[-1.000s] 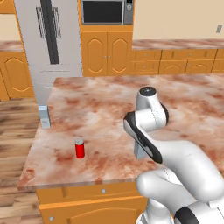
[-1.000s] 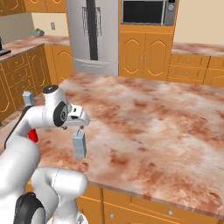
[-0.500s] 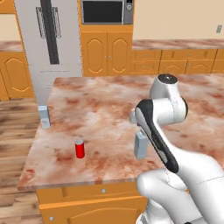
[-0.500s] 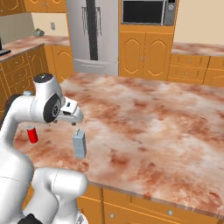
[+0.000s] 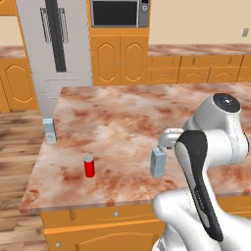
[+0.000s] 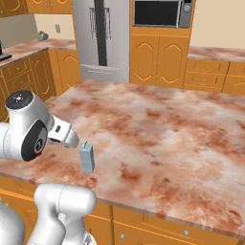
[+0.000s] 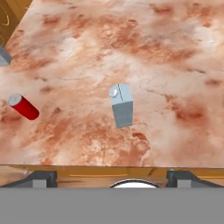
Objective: Move the drinks to the dining counter.
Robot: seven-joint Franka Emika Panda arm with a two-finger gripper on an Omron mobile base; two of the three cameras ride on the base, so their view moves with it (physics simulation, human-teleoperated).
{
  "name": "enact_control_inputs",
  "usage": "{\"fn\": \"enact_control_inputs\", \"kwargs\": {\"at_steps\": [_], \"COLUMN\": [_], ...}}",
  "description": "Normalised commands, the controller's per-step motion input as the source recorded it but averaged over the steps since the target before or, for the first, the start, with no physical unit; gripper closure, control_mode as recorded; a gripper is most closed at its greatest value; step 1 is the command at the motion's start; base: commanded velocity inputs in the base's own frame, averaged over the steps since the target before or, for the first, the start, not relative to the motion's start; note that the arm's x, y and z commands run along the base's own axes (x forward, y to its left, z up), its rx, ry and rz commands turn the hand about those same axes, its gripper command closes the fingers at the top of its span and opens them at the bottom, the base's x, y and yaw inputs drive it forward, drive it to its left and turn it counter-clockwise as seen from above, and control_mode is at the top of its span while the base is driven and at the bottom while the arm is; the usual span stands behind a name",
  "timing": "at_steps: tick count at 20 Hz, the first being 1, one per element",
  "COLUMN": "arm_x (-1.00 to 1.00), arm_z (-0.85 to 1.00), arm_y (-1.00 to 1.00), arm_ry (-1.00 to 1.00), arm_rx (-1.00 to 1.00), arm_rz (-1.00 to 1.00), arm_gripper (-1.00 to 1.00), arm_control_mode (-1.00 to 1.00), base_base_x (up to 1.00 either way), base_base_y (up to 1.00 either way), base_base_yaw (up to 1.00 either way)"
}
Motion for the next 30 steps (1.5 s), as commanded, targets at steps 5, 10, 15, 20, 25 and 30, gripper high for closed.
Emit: {"fn": "enact_control_inputs", "kwargs": {"at_steps": [5,10,15,20,25,30], "arm_x": [-0.93,-0.62,-0.17,0.00,0.00,0.00], "arm_z": [0.59,0.45,0.06,0.00,0.00,0.00], "arm_y": [-0.15,-0.01,0.00,0.00,0.00,0.00], "arm_ry": [0.00,0.11,0.05,0.00,0.00,0.00], "arm_rx": [0.00,0.00,-0.02,0.00,0.00,0.00], "arm_rz": [-0.02,0.04,0.00,0.00,0.00,0.00], "arm_gripper": [-1.00,-1.00,-1.00,-1.00,-1.00,-1.00], "arm_control_mode": [-1.00,-1.00,1.00,1.00,1.00,1.00], "base_base_x": [0.00,0.00,-0.32,-0.02,0.03,0.08], "base_base_y": [0.00,0.00,0.20,0.21,0.00,-0.01], "base_base_yaw": [0.00,0.00,0.08,0.89,1.00,1.00]}}
